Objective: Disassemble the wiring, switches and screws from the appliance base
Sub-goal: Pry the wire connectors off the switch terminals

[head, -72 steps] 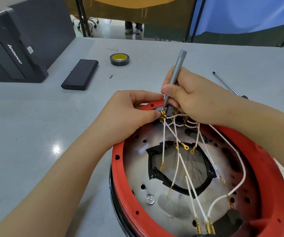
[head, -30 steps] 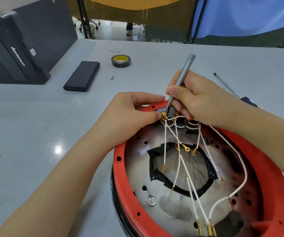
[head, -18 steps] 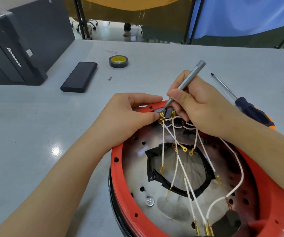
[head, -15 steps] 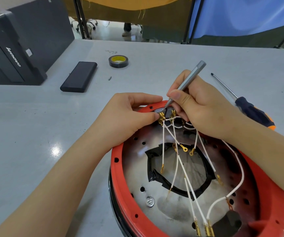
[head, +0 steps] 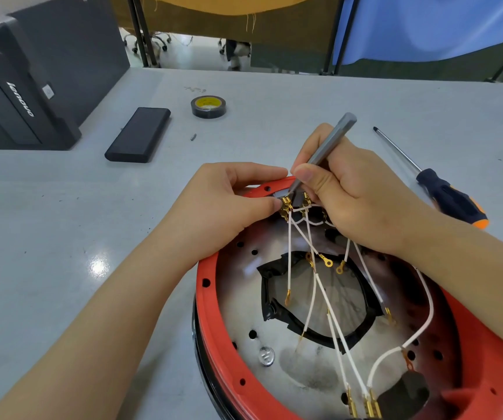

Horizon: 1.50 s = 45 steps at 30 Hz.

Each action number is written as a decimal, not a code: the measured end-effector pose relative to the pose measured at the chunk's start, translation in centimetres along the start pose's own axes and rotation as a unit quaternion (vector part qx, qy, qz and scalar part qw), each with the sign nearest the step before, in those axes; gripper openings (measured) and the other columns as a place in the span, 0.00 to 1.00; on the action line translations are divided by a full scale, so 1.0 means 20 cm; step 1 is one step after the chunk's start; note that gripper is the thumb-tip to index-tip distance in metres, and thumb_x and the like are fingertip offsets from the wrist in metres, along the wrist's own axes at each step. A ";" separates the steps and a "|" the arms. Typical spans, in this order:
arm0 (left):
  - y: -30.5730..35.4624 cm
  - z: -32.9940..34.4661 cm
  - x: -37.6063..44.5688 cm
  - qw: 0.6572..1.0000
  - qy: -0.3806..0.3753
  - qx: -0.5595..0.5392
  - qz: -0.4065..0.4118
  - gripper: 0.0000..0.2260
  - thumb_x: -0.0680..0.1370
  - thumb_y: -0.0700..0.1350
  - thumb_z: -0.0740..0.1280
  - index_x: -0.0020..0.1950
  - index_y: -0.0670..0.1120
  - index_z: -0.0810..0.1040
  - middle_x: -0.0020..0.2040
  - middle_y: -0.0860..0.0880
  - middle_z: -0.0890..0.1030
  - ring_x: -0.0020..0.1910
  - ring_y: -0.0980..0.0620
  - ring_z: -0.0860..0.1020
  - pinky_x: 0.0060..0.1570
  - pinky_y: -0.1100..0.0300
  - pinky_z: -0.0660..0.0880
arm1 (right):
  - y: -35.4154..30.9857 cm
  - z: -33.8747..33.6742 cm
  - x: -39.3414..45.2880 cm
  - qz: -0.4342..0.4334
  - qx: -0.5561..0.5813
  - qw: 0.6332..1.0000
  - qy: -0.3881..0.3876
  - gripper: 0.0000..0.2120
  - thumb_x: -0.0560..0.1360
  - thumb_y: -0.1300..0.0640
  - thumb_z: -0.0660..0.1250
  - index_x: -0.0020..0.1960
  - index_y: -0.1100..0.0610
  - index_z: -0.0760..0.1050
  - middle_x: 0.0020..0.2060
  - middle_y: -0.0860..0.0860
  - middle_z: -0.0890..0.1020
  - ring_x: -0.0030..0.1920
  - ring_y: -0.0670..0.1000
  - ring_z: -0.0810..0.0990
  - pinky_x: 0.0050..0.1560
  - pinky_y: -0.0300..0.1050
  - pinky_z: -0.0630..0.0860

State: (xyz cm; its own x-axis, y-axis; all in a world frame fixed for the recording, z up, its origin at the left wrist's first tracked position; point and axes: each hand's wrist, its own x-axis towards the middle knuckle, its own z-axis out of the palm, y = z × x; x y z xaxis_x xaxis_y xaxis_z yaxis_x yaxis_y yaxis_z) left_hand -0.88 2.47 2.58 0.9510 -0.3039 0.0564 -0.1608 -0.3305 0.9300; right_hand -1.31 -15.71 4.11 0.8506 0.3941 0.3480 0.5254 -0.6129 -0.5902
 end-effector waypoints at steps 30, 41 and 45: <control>0.01 0.00 0.00 1.000 -0.012 -0.015 -0.002 0.13 0.73 0.40 0.71 0.54 0.55 0.83 0.45 0.58 0.85 0.46 0.56 0.83 0.49 0.66 0.78 | -0.02 0.01 0.01 -0.011 -0.030 0.999 -0.003 0.06 0.78 0.44 0.50 0.44 0.42 0.62 0.30 0.48 0.73 0.30 0.47 0.71 0.35 0.43 0.67; 0.00 -0.01 0.00 1.000 -0.014 -0.019 -0.005 0.14 0.73 0.40 0.72 0.55 0.55 0.83 0.47 0.58 0.85 0.47 0.57 0.83 0.53 0.61 0.77 | -0.02 0.02 0.04 0.025 0.014 1.000 0.000 0.09 0.82 0.50 0.54 0.43 0.44 0.63 0.28 0.45 0.72 0.28 0.44 0.71 0.36 0.43 0.67; 0.00 -0.01 0.00 1.000 -0.015 -0.016 -0.001 0.14 0.73 0.40 0.71 0.54 0.57 0.83 0.46 0.59 0.85 0.48 0.55 0.83 0.54 0.61 0.78 | -0.02 0.02 0.09 0.065 0.031 0.997 -0.020 0.09 0.82 0.51 0.55 0.42 0.46 0.64 0.26 0.35 0.75 0.29 0.40 0.72 0.39 0.43 0.67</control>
State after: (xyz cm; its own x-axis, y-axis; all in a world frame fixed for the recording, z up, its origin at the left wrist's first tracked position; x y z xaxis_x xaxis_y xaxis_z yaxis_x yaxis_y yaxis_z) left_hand -0.89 2.58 2.65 0.9426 -0.3310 0.0441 -0.1503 -0.3027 0.9411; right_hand -0.01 -14.49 4.58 0.9097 0.3415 0.2364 0.4068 -0.6182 -0.6726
